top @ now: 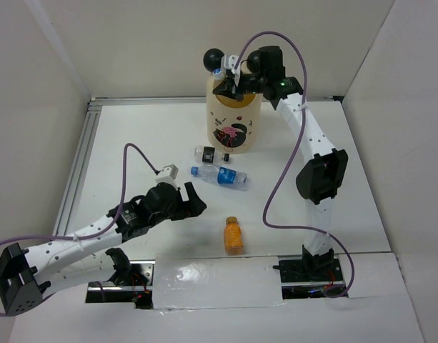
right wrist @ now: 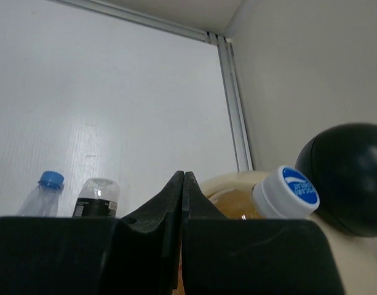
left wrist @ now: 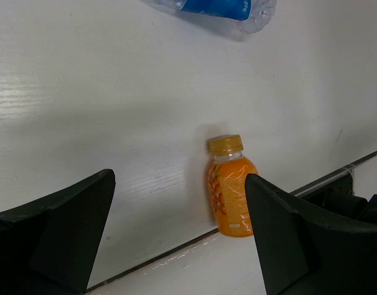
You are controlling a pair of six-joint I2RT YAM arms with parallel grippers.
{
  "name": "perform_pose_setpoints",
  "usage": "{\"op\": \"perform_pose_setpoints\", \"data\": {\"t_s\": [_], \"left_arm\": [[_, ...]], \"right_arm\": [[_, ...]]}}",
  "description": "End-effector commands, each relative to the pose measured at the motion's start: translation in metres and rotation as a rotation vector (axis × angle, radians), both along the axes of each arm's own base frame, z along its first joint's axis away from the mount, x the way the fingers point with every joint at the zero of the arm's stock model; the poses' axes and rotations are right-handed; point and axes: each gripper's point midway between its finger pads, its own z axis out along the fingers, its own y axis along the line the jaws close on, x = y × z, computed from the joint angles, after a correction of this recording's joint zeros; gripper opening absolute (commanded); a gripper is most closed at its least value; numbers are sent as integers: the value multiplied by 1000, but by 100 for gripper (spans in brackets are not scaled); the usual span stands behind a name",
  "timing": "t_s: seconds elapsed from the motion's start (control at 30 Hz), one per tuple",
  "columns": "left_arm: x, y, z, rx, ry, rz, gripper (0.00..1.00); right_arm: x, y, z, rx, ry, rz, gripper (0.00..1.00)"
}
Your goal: Put the plastic bottles in the bin
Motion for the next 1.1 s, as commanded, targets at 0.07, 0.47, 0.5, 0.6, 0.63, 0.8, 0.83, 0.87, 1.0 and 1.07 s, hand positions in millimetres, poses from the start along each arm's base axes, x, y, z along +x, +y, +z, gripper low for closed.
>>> {"op": "perform_pose_setpoints", "data": {"t_s": [0.07, 0.47, 0.5, 0.6, 0.63, 0.8, 0.83, 0.87, 1.0, 1.07], "left_arm": [[5, -6, 1, -13, -10, 2, 99], [6, -8, 3, -15, -21, -3, 99], [6, -8, 3, -15, -21, -3, 99], [6, -10, 2, -18, -17, -10, 99], [6, -10, 2, -18, -17, -10, 99], [7, -11, 6, -18, -28, -16, 99], [7, -11, 6, -18, -28, -16, 99], [7, -11, 6, -18, -28, -16, 99], [7, -11, 6, -18, -28, -16, 99], [7, -11, 6, -18, -28, -16, 99]], "right_arm": [[18, -22, -33, -95, 32, -123, 4], [42, -64, -20, -141, -63, -408, 0], [45, -66, -18, -150, -81, -446, 0], [52, -74, -14, -145, -96, -517, 0], [54, -76, -12, -144, -105, -529, 0], [50, -78, 10, -126, -170, -559, 0], [52, -80, 7, -129, -171, -571, 0], [48, -77, 15, -127, -198, -578, 0], [21, -60, 42, -56, -232, -439, 5], [11, -55, 49, -35, -209, -381, 11]]}}
